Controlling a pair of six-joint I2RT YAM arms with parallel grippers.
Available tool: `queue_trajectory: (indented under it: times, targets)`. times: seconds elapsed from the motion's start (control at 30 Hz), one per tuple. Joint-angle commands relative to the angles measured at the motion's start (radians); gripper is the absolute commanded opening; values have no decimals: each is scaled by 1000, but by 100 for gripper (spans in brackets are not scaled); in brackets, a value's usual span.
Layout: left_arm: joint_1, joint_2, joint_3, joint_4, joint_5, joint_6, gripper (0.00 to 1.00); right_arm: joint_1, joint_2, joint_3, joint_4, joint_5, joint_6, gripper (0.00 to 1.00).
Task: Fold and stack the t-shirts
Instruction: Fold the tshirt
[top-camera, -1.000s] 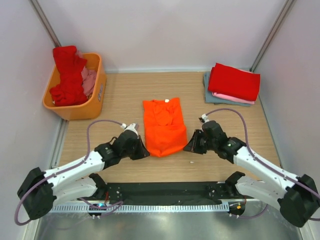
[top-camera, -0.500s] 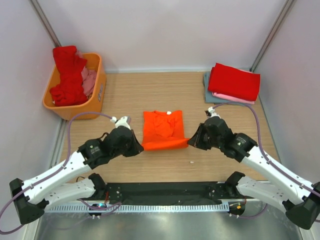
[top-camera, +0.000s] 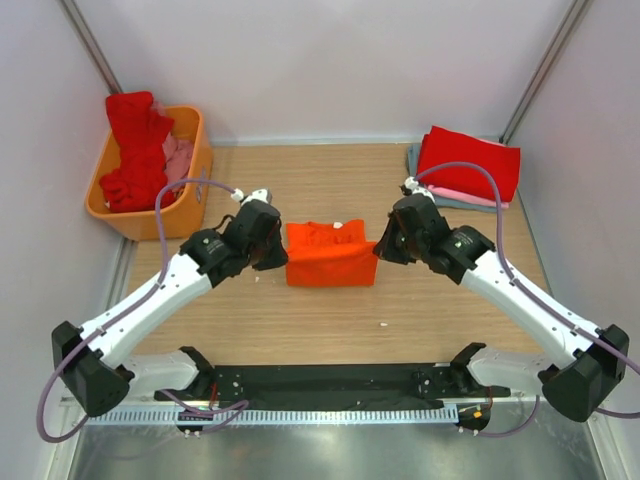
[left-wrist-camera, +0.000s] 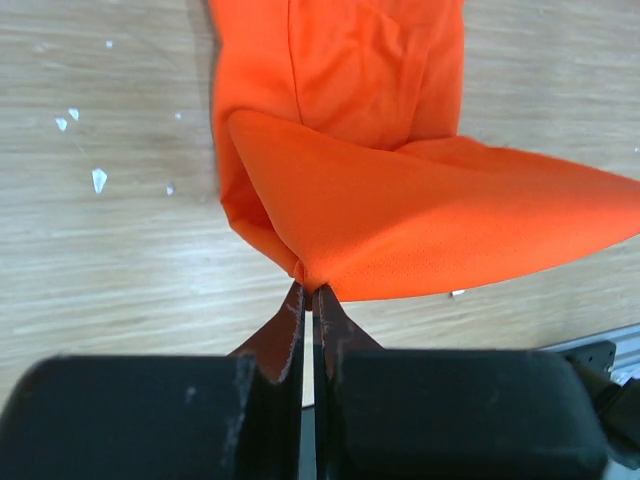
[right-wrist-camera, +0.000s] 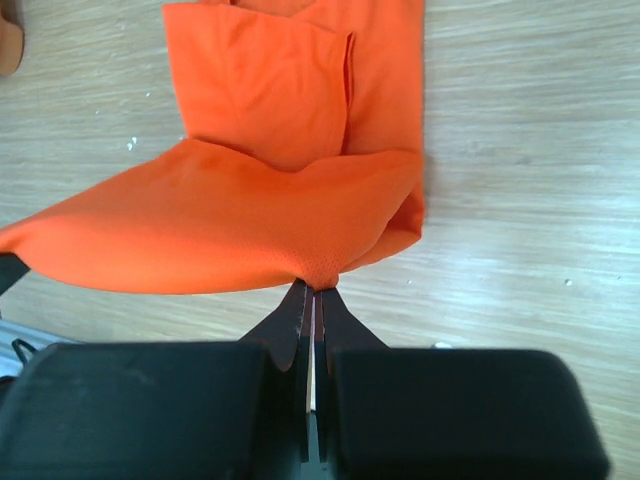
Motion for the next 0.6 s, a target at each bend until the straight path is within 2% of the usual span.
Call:
queue_trajectory:
  times: [0.0,0.17,0.27,0.3,0.33,0.37,0.4,0.43,0.47,0.5,0.53,0.57]
  targets:
    - [79,45,76,20,66,84,0,-69,36,52,44,-37,-61,1]
    - [166,167,153,58,159,144,0,-176,166,139,90,-108,-138,1]
    - [261,347,268,87,195,168,0,-237,348,271,123,-158,-167,1]
    - [316,487,362,92,234,190,0,-288,487,317,137,-168,-188,1]
    - [346,560,424,90,257,196,0,-312,567,443,139,-191,-201,4]
    - [375,652,494,93,303,205,6,-332,656,539,103,-189,-208,14]
    - [412,732,664,77,360,229,46,-355,768,649,55,-195,-227,35]
    - [430,909,766,34,359,227,55,-388,930,855,27,-255,-237,75]
    - [452,981,865,-89,345,219,61,-397,1003,942,-12,-277,-244,91]
    - [461,1044,1035,-151,344,201,68,-400,1054,1022,-42,-295,-260,100]
    - [467,1108,1081,-198,330,190,70,-400,1088,1119,-68,-300,-276,100]
    - [469,1100,1092,-219,308,181,71,-402,1073,1120,-60,-304,-285,100]
